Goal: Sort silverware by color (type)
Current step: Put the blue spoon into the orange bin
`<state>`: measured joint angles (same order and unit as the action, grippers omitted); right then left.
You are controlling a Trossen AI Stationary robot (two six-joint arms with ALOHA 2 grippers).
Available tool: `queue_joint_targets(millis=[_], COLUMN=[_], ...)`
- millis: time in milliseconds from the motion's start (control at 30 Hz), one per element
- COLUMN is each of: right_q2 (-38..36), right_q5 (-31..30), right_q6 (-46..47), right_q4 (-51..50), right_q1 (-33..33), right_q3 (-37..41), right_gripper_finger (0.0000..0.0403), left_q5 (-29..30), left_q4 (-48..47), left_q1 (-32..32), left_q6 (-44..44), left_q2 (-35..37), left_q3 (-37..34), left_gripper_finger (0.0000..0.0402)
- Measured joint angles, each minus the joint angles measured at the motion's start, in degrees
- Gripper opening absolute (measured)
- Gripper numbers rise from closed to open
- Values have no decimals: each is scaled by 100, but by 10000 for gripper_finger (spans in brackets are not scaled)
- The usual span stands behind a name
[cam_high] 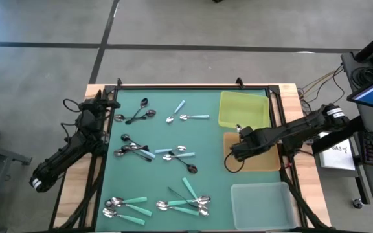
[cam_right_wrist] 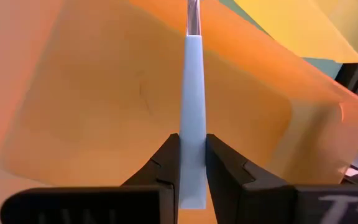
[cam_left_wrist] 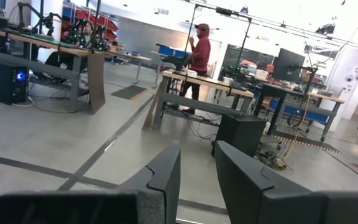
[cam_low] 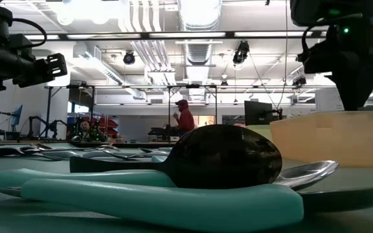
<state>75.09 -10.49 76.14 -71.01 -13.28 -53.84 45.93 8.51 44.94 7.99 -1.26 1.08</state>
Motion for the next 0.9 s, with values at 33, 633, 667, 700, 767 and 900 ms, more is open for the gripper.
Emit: queue_joint_targets(millis=[33,633,667,700,767,900], right_q2=[-3,2,2,2,2,2], right_q5=[-1,-360,-363,-364,-365,-321], right_q6=[36,-126,-161,-176,-180,-327], right_q4=[6,-34,-34,-42,-49,-45], right_q1=[0,119,137,158,170,170], right_q3=[31,76,76,76,76,76], right_gripper_finger=[44,90,100,110,128,154], left_q5=[0,-485,-487,-487,-494,-646], left_q4=[0,-2,-3,-7,-3,-4], left_q1=[0,-16,-16,-16,-16,-16], left_q6=[0,1643,1662,1666,1753,2802], left_q2=[0,-12,-20,-20,-20,-34], left_q3=[0,0,0,0,0,0], left_gripper_finger=[84,84,84,84,84,84])
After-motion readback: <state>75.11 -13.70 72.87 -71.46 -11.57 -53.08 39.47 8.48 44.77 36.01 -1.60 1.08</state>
